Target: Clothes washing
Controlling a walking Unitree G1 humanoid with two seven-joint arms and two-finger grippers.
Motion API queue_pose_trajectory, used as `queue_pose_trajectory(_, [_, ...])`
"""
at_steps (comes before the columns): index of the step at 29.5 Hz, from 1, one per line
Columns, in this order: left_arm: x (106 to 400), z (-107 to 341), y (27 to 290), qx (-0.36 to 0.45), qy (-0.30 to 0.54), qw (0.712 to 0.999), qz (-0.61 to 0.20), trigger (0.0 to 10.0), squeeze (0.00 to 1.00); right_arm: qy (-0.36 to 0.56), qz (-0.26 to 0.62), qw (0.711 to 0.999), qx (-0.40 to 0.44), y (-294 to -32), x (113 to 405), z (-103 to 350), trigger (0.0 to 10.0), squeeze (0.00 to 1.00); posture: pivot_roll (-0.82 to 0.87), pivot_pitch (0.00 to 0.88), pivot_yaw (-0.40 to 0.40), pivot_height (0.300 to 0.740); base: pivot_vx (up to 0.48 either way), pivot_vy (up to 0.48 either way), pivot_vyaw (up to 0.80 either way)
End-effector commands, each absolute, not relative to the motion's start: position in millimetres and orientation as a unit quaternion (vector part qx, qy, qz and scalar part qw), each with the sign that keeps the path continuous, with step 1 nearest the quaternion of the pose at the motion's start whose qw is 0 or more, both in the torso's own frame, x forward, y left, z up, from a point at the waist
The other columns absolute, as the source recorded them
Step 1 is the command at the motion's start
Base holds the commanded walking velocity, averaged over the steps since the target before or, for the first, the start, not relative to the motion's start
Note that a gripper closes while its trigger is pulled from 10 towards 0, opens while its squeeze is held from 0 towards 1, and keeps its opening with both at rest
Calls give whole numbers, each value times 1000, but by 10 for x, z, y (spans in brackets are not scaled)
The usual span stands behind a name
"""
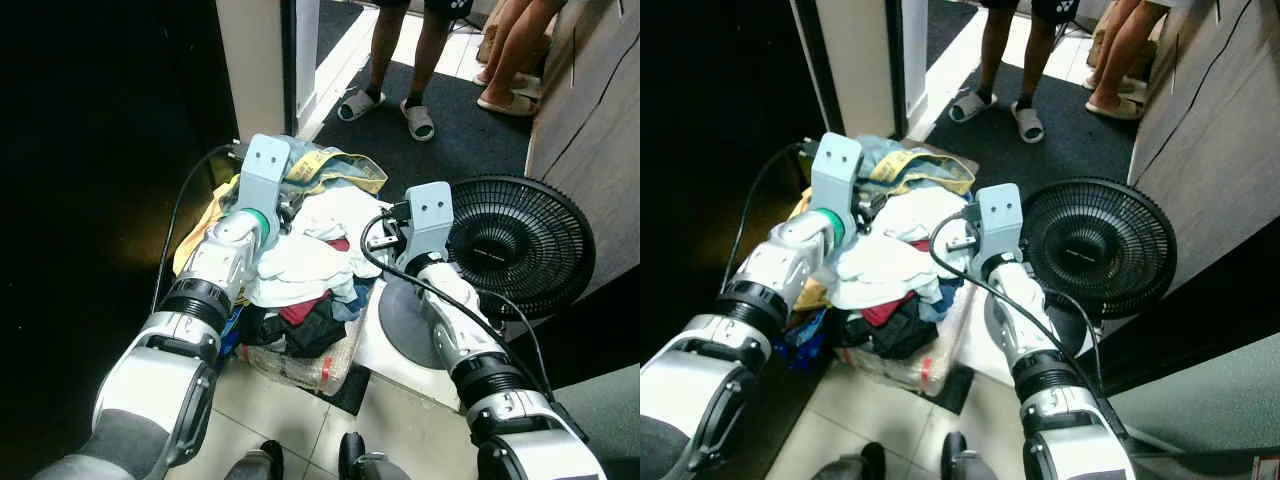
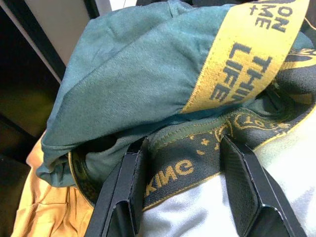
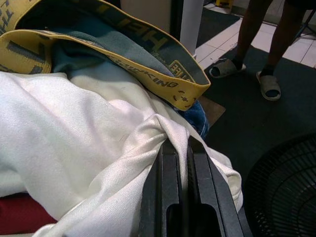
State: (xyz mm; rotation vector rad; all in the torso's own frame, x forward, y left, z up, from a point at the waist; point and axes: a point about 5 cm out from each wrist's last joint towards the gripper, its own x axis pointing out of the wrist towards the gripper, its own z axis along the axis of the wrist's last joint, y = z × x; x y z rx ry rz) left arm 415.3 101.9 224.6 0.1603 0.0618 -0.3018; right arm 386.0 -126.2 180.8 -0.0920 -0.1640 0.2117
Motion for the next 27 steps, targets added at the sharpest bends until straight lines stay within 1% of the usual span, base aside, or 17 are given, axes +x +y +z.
queue_pose_trajectory(1, [4145,2177,1009,80,44,983,-162,4745,0,-64,104,991,-45,-1278,3834,1681,10000,0,86,291,59,740,0,0,0])
queue_pose_trajectory(3, [4147,2249,995,50,29,985,-164,0,0,-62,105,991,-45,-1273,3835,1671,10000,0,90,286,56,740,0,0,0])
queue_pose_trajectory(7, [4153,2295,992,12,22,988,-155,0,0,-62,106,991,-44,-1267,3836,1665,10000,0,92,282,55,740,0,0,0])
queue_pose_trajectory(9, [4171,2350,1021,-88,35,987,-126,0,0,-62,107,991,-43,-1253,3839,1666,10000,0,93,279,56,740,0,0,0])
queue_pose_trajectory(10, [4192,2365,1087,-142,50,985,-87,0,0,-62,107,991,-42,-1247,3841,1669,10000,0,94,277,55,740,0,0,0])
queue_pose_trajectory(11, [4192,2365,1087,-142,50,985,-87,0,0,-62,107,991,-42,-1247,3841,1669,10000,0,94,277,55,740,0,0,0])
queue_pose_trajectory(12, [4203,2369,1130,-173,61,981,-62,5843,0,-63,107,991,-42,-1244,3841,1671,10000,0,94,277,55,740,0,0,0])
queue_pose_trajectory(13, [4217,2377,1227,-173,64,983,-23,10000,0,-63,107,991,-41,-1242,3842,1672,10000,0,93,276,54,740,0,0,0])
queue_pose_trajectory(14, [4227,2387,1339,-166,68,984,17,10000,0,-63,107,991,-40,-1239,3842,1671,10000,0,95,274,55,740,0,0,0])
queue_pose_trajectory(15, [4227,2387,1339,-166,68,984,17,10000,0,-63,107,991,-40,-1239,3842,1671,10000,0,95,274,55,740,0,0,0])
queue_pose_trajectory(16, [4232,2399,1421,-157,68,984,43,10000,0,-64,107,991,-40,-1238,3841,1669,10000,0,96,273,55,740,0,0,0])
queue_pose_trajectory(17, [4232,2399,1421,-157,68,984,43,10000,0,-64,107,991,-40,-1238,3841,1669,10000,0,96,273,55,740,0,0,0])
queue_pose_trajectory(18, [4239,2455,1496,-158,59,984,55,10000,0,-64,108,991,-39,-1235,3840,1665,10000,0,94,272,55,740,0,0,0])
queue_pose_trajectory(20, [4242,2527,1526,-155,43,986,50,10000,0,-64,108,991,-39,-1236,3836,1659,10000,0,94,271,57,740,0,0,0])
queue_pose_trajectory(21, [4240,2592,1520,-133,22,990,34,10000,0,-64,107,991,-38,-1236,3832,1653,10000,0,95,271,57,740,0,0,0])
queue_pose_trajectory(23, [4221,2636,1445,-85,-1,996,-3,10000,0,-64,107,991,-37,-1239,3825,1642,10000,0,95,270,58,740,0,0,0])
queue_pose_trajectory(27, [4185,2611,1339,-65,-8,997,-36,10000,0,-64,107,992,-36,-1239,3819,1631,10000,0,93,272,59,740,0,0,0])
